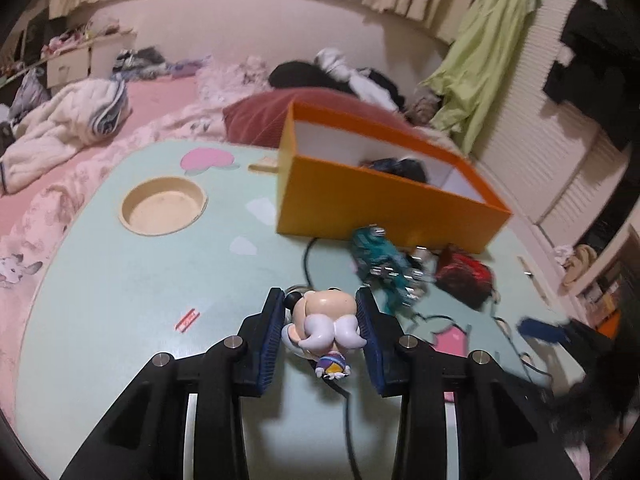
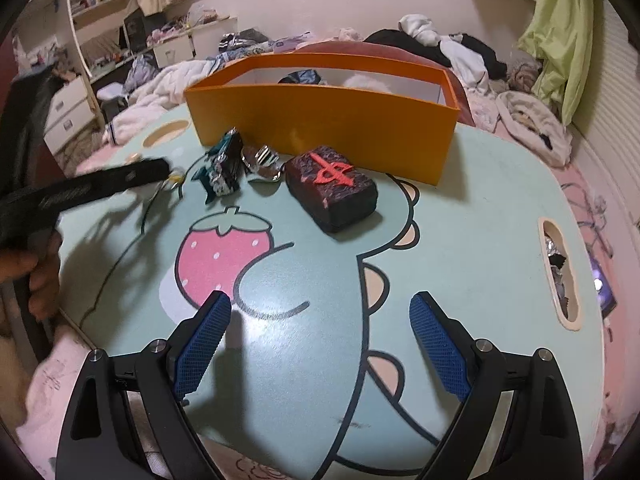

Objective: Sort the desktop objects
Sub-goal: 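Grasp white duck keychain with left tool while right tool grasps red-printed dark box, drop both into box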

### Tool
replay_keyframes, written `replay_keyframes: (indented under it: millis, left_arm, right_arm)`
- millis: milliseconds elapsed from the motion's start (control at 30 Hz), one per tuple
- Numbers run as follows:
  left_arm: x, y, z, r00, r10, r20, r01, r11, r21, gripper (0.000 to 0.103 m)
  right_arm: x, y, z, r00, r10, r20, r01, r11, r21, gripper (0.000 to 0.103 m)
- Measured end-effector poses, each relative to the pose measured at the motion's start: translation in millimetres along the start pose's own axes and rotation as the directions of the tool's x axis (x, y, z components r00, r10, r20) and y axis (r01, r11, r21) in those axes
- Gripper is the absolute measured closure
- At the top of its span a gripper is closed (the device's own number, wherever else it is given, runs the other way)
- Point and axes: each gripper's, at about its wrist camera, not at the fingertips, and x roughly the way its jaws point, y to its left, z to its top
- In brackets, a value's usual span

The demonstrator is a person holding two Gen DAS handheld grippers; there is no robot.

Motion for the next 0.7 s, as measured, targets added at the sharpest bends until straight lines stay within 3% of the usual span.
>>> replay_keyframes:
  millis: [200, 533, 600, 633, 700]
  left_arm:
    - [-24.8, -16.0, -5.0, 0.998, -0.055, 0.033, 0.054, 0.998, 0.031, 0.068]
    - [-23.1, -29.2, -6.1, 0.997, -0.070, 0.028, 0.069, 0.996, 0.050, 0.068]
    - [-22.1, -29.7, -5.5, 0.997, -0.073, 0.028, 0.072, 0.996, 0.050, 0.068]
    - [-21.1, -30.0, -5.1, 0.997, -0.076, 0.028, 0.075, 0.996, 0.051, 0.068]
    - [-17.1, -29.9, -4.4, 0.996, -0.080, 0.027, 0.078, 0.996, 0.052, 0.068]
  right_arm:
    - [-0.7, -26.9, 32.8, 0.995, -0.082, 0.058, 0.080, 0.996, 0.035, 0.012]
    - [33.1, -20.4, 55.7, 1.000, -0.011, -0.021, 0.011, 1.000, -0.025, 0.013]
    - [40.1, -14.1, 57.2, 0.999, -0.003, -0.040, 0.002, 0.999, -0.044, 0.030]
    - [44.4, -11.8, 58.2, 0.998, 0.003, -0.059, -0.006, 0.998, -0.056, 0.057]
    - [43.7, -5.9, 58.8, 0.998, -0.038, -0.040, 0.034, 0.995, -0.096, 0.061]
